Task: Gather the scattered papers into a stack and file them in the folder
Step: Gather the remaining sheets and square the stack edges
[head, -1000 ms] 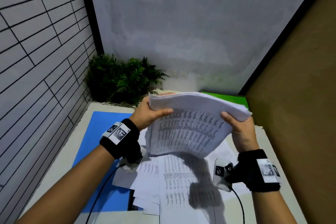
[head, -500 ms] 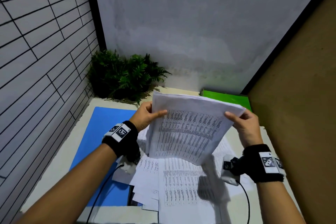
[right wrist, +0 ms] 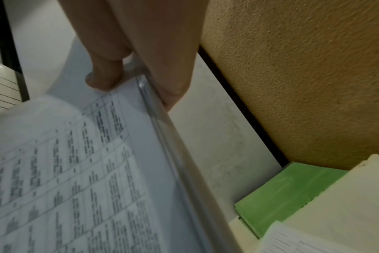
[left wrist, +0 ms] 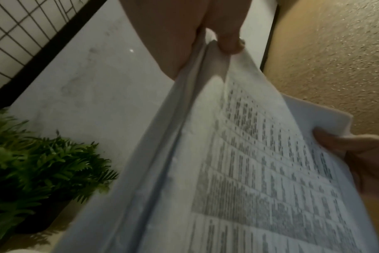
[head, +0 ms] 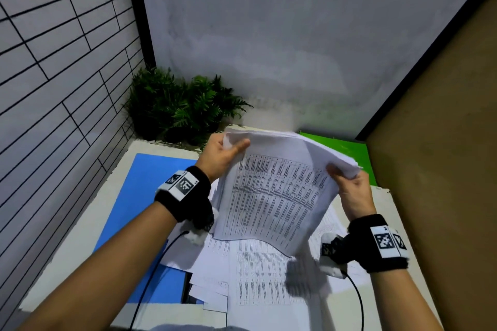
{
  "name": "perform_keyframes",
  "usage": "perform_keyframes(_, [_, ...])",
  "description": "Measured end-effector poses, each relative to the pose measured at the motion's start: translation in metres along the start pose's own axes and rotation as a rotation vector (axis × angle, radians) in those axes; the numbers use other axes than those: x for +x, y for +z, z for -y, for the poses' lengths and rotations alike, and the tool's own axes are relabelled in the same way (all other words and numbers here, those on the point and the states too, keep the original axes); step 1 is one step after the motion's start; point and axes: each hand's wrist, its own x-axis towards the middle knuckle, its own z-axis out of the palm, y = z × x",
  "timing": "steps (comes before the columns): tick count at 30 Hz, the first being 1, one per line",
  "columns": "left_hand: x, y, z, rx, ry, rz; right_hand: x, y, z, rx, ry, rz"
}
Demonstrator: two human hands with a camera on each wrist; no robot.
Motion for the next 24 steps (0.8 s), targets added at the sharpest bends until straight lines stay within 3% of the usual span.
perform_keyframes(3, [0.002, 0.009, 0.002, 0.016, 0.103, -0.128, 0.002, -0.002, -0.004, 0.000, -0.008, -0.012])
perform_keyframes(7, [-0.002, 0.016, 0.021, 0.059, 0.102, -0.282, -0.004, 0.007, -0.001, 0.031, -0.006, -0.010])
perform_keyframes(10, [-0.004, 0.016, 0.024, 0.202, 0.246, -0.331, -0.006, 0.008, -0.005, 0.056, -0.004, -0.006])
perform_keyframes(14, [0.003, 0.001, 0.008, 0.219, 0.380, -0.193, -0.002, 0.011, 0.001, 0.091, -0.032, -0.066])
perform_keyframes(17, [0.007, -0.002, 0.003, 0.039, 0.071, -0.036, -0.001, 0.018, 0.000, 0.121, 0.007, -0.086])
perform_keyframes(19, [0.010, -0.001, 0.004, 0.043, -0.096, 0.005, 0.000, 0.023, -0.001, 0.111, 0.002, -0.104])
perform_keyframes(24, [0.017, -0.012, -0.002, -0.113, -0.022, 0.142, 0.006, 0.016, 0.012, 0.161, -0.069, -0.127])
